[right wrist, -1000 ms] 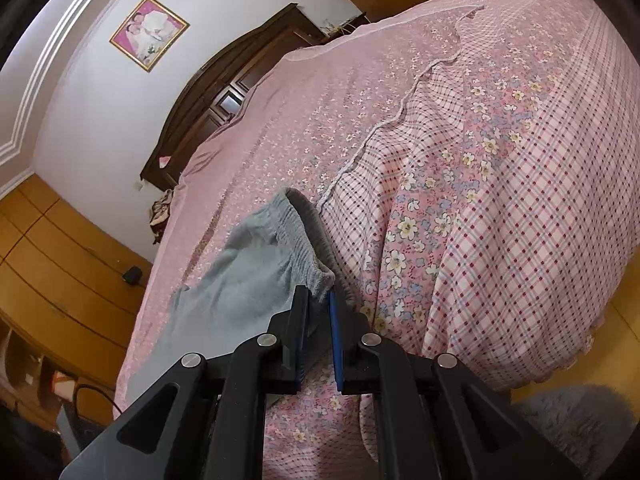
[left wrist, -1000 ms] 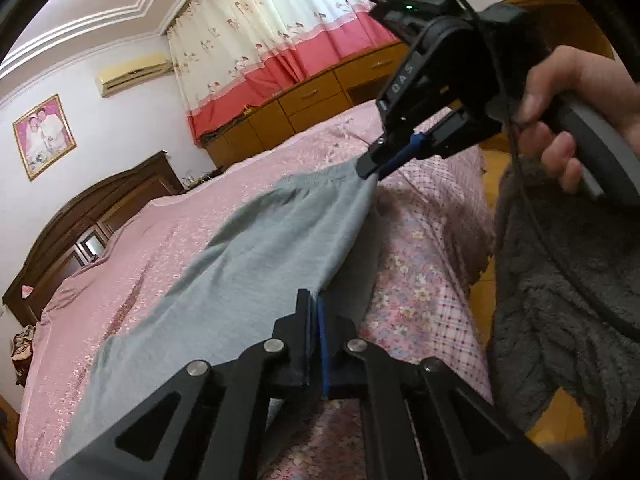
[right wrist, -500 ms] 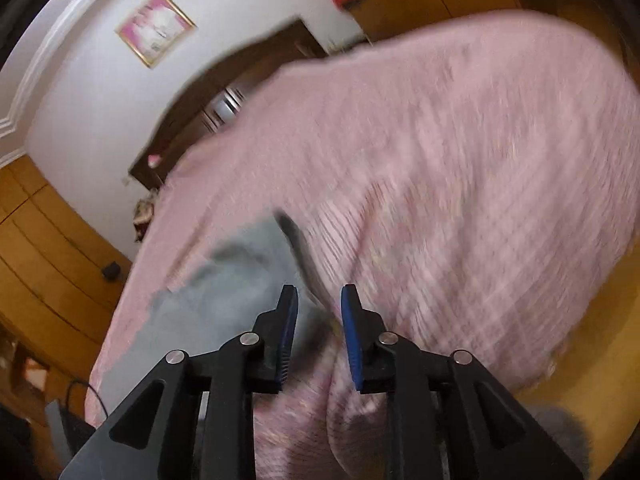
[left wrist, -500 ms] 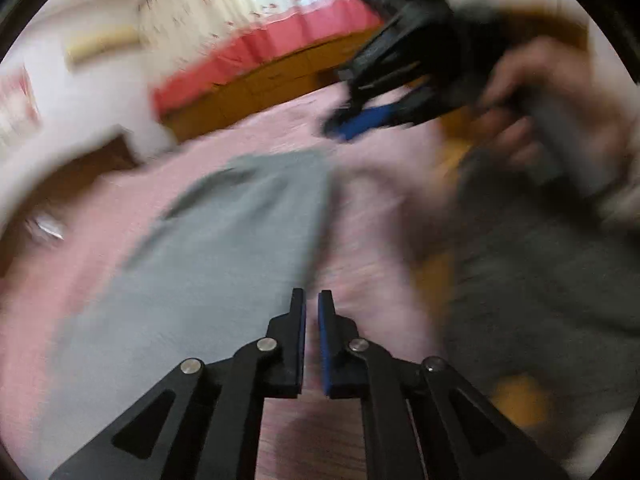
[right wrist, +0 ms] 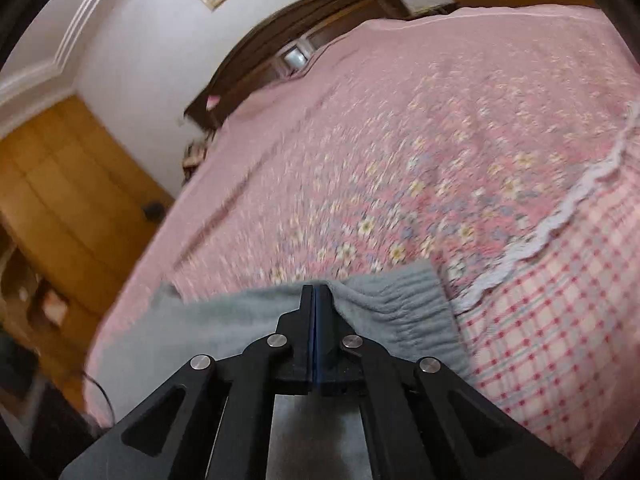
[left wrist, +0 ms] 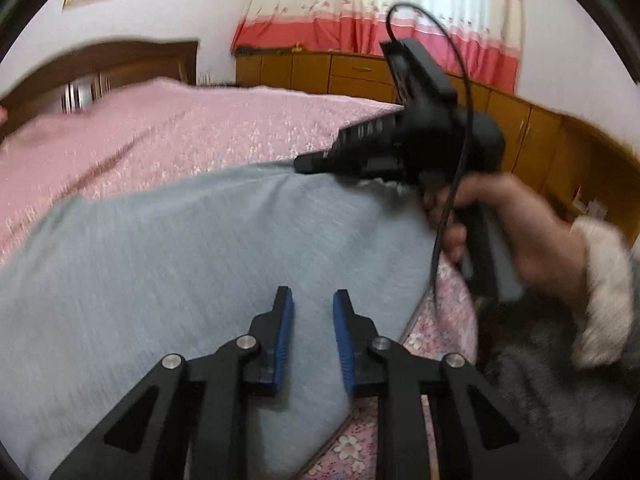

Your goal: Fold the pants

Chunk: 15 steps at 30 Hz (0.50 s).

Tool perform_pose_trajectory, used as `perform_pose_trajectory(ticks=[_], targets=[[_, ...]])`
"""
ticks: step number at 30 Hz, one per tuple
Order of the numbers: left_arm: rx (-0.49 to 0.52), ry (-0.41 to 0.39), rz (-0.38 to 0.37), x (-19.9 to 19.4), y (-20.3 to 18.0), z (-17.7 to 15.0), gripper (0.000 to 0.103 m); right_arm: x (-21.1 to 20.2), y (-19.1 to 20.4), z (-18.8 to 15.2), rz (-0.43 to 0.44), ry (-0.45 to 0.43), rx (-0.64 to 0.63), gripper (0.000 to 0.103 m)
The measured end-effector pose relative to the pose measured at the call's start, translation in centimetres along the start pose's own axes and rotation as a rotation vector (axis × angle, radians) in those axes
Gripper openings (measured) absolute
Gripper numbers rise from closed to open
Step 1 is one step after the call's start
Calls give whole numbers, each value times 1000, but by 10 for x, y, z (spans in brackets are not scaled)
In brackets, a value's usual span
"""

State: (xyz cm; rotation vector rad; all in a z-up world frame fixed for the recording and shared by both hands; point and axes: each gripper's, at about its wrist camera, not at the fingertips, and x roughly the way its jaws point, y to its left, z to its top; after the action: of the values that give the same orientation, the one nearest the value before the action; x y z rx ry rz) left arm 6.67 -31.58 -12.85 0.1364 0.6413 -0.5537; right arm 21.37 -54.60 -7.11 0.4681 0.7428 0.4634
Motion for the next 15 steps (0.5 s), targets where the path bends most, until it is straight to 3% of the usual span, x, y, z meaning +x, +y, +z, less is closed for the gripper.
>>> perform_pose_trajectory(ticks=[2,4,5,6,9,13,15], targets=[[37,-1,28,0,-7,1,22,-27,2,1,-69,-96,-35,3],[32,-6,25,-4,-8,2,22,-60,-1,-5,-56,-167,-12,32],[20,-8,6,-9,-6,2,23,-74,-6,-9,-31,-196,3,61],[10,-13,-9,-13,-5,3,25,-90,-12,-17,-11,-227,32,77],[3,-52,-16,-36,-2,2,31,-126,-49,-52,114,-263,231,80],[22,-108,-9,-60,-1,7,39,-138,-82,-109,325,-295,529,81],[14,-128,-6,-67,3,9,40,-138,-84,-122,325,-290,545,84]])
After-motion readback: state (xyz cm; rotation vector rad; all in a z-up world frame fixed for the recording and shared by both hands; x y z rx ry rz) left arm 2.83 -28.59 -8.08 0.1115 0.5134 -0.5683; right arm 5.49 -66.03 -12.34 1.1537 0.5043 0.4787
